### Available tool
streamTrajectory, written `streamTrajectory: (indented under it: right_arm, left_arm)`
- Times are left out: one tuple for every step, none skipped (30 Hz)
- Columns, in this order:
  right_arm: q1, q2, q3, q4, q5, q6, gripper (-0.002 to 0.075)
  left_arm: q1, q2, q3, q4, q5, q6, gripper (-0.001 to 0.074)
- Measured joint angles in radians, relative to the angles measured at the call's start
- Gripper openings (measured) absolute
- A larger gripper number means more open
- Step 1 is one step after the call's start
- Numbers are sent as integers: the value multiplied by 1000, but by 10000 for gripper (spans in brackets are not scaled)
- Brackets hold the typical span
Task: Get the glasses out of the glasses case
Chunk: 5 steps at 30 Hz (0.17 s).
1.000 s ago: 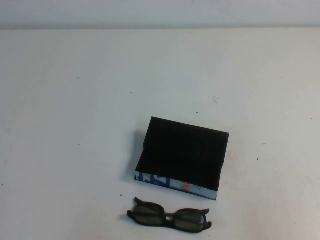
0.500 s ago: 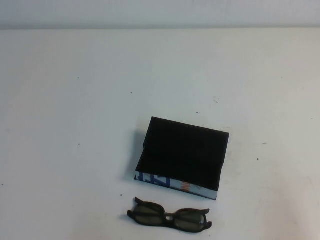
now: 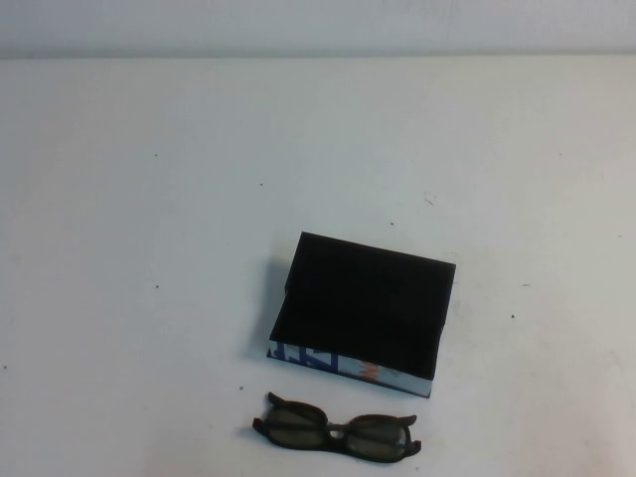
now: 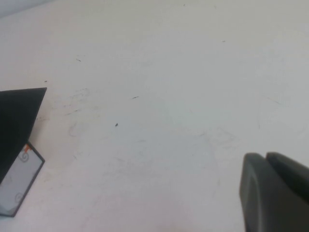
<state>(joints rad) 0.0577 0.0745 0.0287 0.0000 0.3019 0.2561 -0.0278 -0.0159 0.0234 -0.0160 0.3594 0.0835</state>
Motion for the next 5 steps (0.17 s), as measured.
streamTrajectory:
  right_arm:
    - [0,0,0,0,2,0,-16]
    - [0,0,0,0,3,0,-16]
    - [0,0,0,0,3,0,-16]
    - [0,0,0,0,3,0,-16]
    - [0,0,0,-7,3,0,-16]
  left_arm:
    - [0,0,0,0,0,0,-5]
    - [0,0,0,0,0,0,-5]
    - [0,0,0,0,0,0,-5]
    - [0,0,0,0,0,0,-5]
    - [0,0,0,0,0,0,-5]
